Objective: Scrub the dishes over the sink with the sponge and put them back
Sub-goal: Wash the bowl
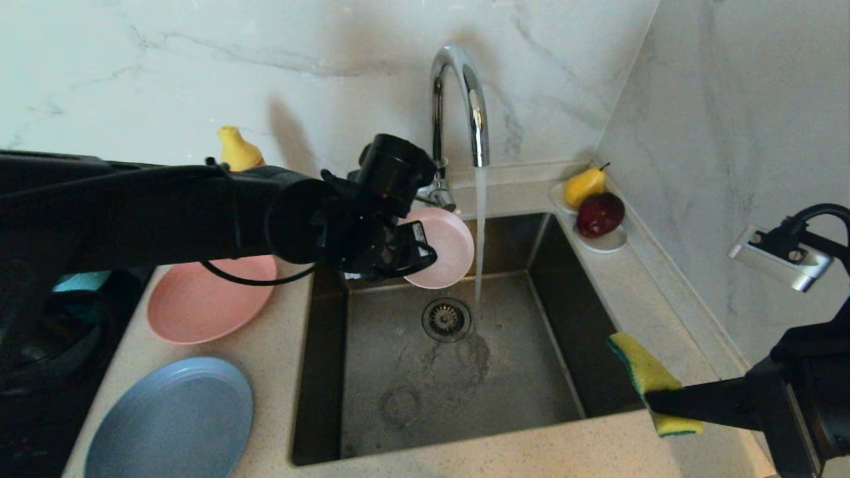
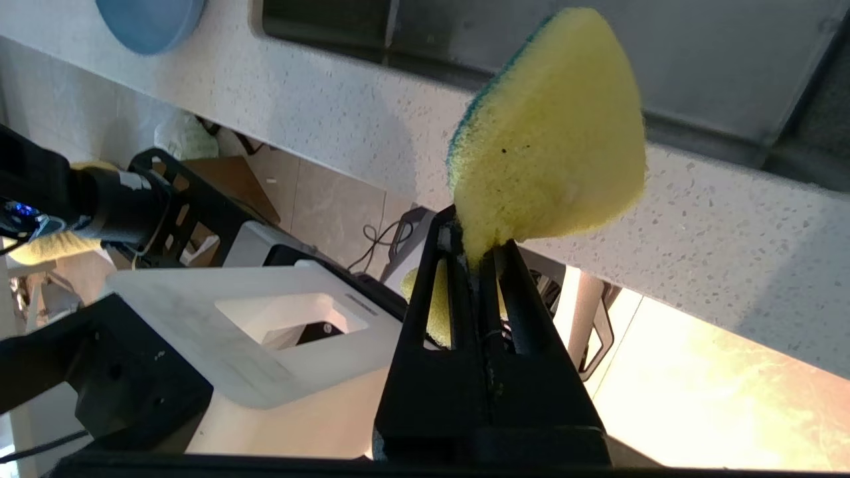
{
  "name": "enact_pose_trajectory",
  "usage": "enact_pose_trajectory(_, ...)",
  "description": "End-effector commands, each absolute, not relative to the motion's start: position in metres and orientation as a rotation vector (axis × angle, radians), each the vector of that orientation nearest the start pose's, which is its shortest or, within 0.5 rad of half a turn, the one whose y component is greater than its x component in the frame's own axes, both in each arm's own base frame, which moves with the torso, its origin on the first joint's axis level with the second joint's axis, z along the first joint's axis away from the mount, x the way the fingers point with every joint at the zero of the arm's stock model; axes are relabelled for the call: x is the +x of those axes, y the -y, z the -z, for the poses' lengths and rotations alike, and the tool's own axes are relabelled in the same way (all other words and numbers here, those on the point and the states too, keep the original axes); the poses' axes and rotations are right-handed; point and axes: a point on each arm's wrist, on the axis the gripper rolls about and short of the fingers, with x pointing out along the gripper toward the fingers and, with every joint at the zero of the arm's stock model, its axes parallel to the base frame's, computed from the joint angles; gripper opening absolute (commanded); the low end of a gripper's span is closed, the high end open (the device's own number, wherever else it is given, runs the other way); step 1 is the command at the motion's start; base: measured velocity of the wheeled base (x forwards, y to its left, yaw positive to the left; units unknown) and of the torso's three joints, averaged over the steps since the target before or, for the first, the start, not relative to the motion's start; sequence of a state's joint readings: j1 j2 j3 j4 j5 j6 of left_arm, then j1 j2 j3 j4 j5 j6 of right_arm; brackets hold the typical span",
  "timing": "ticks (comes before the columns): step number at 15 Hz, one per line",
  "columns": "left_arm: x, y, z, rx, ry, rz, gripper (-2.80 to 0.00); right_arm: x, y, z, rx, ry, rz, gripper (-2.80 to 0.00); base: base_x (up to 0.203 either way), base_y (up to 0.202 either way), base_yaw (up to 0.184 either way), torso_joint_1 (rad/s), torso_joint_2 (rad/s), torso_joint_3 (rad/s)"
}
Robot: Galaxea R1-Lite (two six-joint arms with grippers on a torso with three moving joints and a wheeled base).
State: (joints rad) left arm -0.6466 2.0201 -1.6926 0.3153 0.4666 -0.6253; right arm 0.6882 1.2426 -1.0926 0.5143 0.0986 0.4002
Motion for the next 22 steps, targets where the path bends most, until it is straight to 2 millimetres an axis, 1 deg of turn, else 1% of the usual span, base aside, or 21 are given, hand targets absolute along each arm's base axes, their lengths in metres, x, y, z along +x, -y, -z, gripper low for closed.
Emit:
enact_pose_trajectory(1,0.296,0.21,-0.256,-0.282,-0.455,0.046,-2.8,0.128,-0.111,-0.267,0.163,-0.804,-0.618,-2.8,0.0,0.0,0.0,0.0,0.0,0.0)
enact_pose_trajectory(2,0.29,0.205,-0.256,-0.267,-0.406,0.068,-2.8,0.128,-0.111,-0.266,0.162,-0.807,-0.623,-2.8,0.0,0.0,0.0,0.0,0.0,0.0)
enact_pose_trajectory(6,0.259,0.181,-0.26,-0.161,-0.113,0.157,-2.8,0.13,-0.116,-0.263,0.139,-0.823,-0.64,-2.8,0.0,0.0,0.0,0.0,0.0,0.0)
enact_pose_trajectory(9,0.243,0.168,-0.273,-0.152,0.098,0.175,-2.8,0.131,-0.117,-0.263,0.135,-0.825,-0.64,-2.8,0.0,0.0,0.0,0.0,0.0,0.0)
enact_pose_trajectory(11,0.237,0.164,-0.279,-0.138,0.147,0.179,-2.8,0.132,-0.118,-0.263,0.136,-0.828,-0.638,-2.8,0.0,0.0,0.0,0.0,0.0,0.0)
enact_pose_trajectory(15,0.221,0.153,-0.307,-0.131,0.335,0.21,-2.8,0.132,-0.117,-0.256,0.129,-0.85,-0.626,-2.8,0.0,0.0,0.0,0.0,0.0,0.0)
enact_pose_trajectory(16,0.217,0.151,-0.31,-0.133,0.368,0.239,-2.8,0.131,-0.116,-0.256,0.129,-0.849,-0.626,-2.8,0.0,0.0,0.0,0.0,0.0,0.0)
enact_pose_trajectory(18,0.214,0.149,-0.309,-0.127,0.406,0.298,-2.8,0.131,-0.114,-0.256,0.134,-0.849,-0.616,-2.8,0.0,0.0,0.0,0.0,0.0,0.0)
enact_pose_trajectory(21,0.207,0.145,-0.315,-0.145,0.47,0.325,-2.8,0.128,-0.111,-0.254,0.131,-0.848,-0.616,-2.8,0.0,0.0,0.0,0.0,0.0,0.0)
enact_pose_trajectory(22,0.206,0.144,-0.314,-0.146,0.468,0.331,-2.8,0.128,-0.111,-0.253,0.131,-0.852,-0.614,-2.8,0.0,0.0,0.0,0.0,0.0,0.0)
